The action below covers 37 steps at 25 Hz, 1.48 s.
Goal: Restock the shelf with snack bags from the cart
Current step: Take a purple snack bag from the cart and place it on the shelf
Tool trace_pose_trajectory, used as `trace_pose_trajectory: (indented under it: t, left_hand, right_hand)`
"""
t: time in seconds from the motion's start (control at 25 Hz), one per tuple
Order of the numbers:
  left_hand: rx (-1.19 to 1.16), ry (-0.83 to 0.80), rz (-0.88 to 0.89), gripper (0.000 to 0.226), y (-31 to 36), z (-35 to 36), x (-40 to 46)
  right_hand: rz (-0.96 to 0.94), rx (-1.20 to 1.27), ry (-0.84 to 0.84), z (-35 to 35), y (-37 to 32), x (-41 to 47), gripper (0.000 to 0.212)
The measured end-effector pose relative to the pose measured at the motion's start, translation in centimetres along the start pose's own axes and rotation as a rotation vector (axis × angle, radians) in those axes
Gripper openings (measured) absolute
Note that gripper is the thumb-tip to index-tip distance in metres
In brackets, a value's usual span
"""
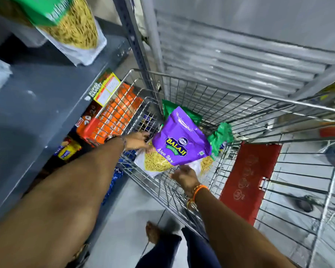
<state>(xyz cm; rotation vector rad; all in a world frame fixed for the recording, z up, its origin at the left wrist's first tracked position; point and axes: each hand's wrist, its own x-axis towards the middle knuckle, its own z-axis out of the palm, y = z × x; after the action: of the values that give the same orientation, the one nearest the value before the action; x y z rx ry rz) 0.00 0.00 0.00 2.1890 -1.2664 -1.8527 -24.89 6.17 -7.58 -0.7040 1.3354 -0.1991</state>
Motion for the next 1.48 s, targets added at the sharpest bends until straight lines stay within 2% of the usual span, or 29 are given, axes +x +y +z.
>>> trace_pose_trajectory:
  t: [0.12,0.2,0.24,0.36,0.52,0.56,0.68,0.8,1.04,1.2,1.48]
  left_hand:
    - [-0.299,-0.005,0.088,0.060,1.3,1.0,0.9]
    - [-0.407,0.018,0.128,0.051,1.8,1.3,1.7]
    - [-0.425,0.014,0.142,0.051,2.0,1.3,1.9]
    - [-0.419,0.047,0.109,0.073,1.8,1.2,2.6]
    - [-0.482,0.101,0.096,0.018,2.4,0.4,1.3]
    - [-0.520,0.121,0.105,0.012,2.5,0.0,0.8]
    - [-0.639,0.200,0.140,0.008,3.2,-0.8,-2.0]
    - [-0.752,0.282,0.184,0.017,4.4,-1.2,-6.2]
    - [-1.043,0.438,0.235,0.017,5.0,-0.9,-14.9]
    - [-1.180,0.559,0.267,0.019,3.7,-1.3,-22.1]
    - [-1.308,0.788,0.325,0.031,-1.7,-3.0,-34.0]
  right_hand:
    - [-0.120,0.406,-0.094,2.9,0.3,1.6,0.063]
    - [-0.144,0.533,-0.079,4.1,0.4,2.2,0.061]
    - [-0.154,0.551,-0.067,4.2,0.4,2.4,0.056]
    - [-0.181,0.521,-0.050,4.1,0.4,3.0,0.046]
    - [-0.213,0.469,-0.020,3.7,-0.2,2.9,0.034]
    - [-0.201,0.461,-0.011,3.5,-0.8,2.6,0.033]
    - [-0.226,0.368,-0.016,2.7,-3.3,0.9,0.034]
    - [-0.361,0.245,-0.056,1.8,-6.3,-1.6,0.029]
    - [-0.578,0.028,-0.191,1.4,-12.2,-8.0,0.026]
    - [-0.728,-0.179,-0.293,3.3,-16.6,-12.5,0.035]
    - [-0.870,-0.396,-0.542,11.5,-20.6,-18.9,0.025]
